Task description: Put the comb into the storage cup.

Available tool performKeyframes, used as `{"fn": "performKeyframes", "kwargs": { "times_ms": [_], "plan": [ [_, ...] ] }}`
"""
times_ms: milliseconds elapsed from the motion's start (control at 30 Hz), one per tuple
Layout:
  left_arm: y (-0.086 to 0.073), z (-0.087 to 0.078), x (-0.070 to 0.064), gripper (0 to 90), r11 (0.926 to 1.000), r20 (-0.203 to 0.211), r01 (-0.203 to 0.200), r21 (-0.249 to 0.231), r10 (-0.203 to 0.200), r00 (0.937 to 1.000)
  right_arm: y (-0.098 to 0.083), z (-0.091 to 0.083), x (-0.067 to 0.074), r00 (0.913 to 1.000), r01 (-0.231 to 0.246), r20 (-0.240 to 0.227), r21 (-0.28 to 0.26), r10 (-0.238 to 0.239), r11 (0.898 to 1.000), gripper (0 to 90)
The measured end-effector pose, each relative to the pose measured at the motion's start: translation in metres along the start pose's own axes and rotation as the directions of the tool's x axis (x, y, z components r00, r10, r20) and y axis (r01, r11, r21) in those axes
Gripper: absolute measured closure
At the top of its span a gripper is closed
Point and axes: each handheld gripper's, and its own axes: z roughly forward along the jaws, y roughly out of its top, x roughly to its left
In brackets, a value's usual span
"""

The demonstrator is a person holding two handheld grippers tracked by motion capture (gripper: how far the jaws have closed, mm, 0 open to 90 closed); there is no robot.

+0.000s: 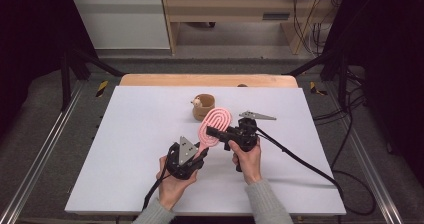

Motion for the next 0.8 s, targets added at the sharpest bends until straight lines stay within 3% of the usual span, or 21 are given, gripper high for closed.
{"fn": "performKeyframes", "kwargs": {
  "times_ms": [800],
  "plan": [
    [0.0005, 0.0017, -0.0045, 68.7, 0.9996, -0.004, -0.021, -0.02, 0.021, 0.9998, 0.0026, -0.0086, 0.006, 0.9984, 0.002, -0.057, 0.0, -0.002, 1.0, 61.9]
  ]
}}
